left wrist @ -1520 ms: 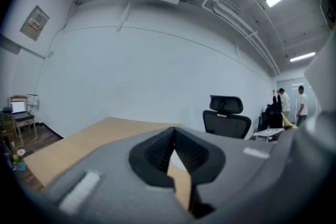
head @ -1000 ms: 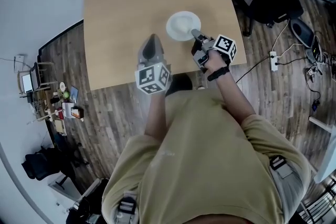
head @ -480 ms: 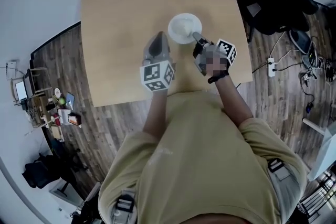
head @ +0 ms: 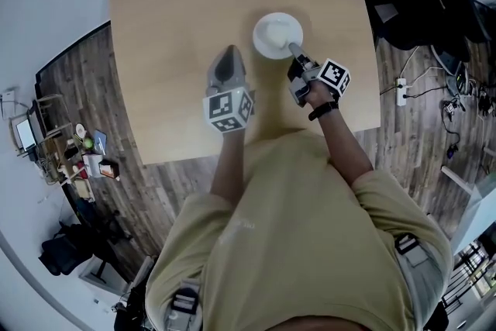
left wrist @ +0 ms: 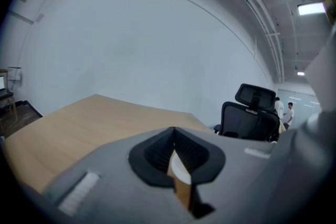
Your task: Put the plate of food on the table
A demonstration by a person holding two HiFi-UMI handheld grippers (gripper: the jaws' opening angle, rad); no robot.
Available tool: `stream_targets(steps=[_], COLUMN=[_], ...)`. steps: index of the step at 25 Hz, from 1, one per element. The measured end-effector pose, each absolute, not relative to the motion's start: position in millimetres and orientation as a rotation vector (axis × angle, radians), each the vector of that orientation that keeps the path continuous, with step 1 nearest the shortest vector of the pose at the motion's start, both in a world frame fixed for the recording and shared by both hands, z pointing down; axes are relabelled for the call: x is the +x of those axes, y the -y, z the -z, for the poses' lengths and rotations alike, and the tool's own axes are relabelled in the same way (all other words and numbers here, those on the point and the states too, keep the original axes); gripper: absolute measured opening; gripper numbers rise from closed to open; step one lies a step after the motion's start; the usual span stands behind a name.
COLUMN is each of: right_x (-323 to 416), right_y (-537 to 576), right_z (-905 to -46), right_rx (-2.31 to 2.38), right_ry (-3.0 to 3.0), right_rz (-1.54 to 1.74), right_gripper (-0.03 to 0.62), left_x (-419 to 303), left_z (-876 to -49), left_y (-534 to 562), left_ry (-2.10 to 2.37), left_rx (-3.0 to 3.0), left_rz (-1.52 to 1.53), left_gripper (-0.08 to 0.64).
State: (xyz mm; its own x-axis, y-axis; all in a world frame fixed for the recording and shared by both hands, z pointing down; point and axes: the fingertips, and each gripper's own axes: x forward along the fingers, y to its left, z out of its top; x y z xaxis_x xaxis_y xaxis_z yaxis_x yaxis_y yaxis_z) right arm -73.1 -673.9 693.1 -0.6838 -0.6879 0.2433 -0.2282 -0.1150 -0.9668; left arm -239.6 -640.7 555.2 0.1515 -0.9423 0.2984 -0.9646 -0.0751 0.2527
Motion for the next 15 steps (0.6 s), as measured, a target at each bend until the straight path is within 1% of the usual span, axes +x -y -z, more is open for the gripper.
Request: stream_targets(steps=[5,15], right_x=[-80.3,-99.7], right_y=[694.8,726.3], right_z=[-709.9,-724.6], right_rx=[-1.059,-1.066], right_ry=[-1.786,-1.744], right_rz=[1.860,1.864], right_gripper=[0.040,0.043], left_x=[-256.3,-260.3], left_z=[-575.4,-601.2], left_y=[653.2,673.0], left_ry=[1.813,1.791], left_rx=[2.005,1.970], left_rz=[-0.096,-0.117], left_gripper=[-0.002,-0.002])
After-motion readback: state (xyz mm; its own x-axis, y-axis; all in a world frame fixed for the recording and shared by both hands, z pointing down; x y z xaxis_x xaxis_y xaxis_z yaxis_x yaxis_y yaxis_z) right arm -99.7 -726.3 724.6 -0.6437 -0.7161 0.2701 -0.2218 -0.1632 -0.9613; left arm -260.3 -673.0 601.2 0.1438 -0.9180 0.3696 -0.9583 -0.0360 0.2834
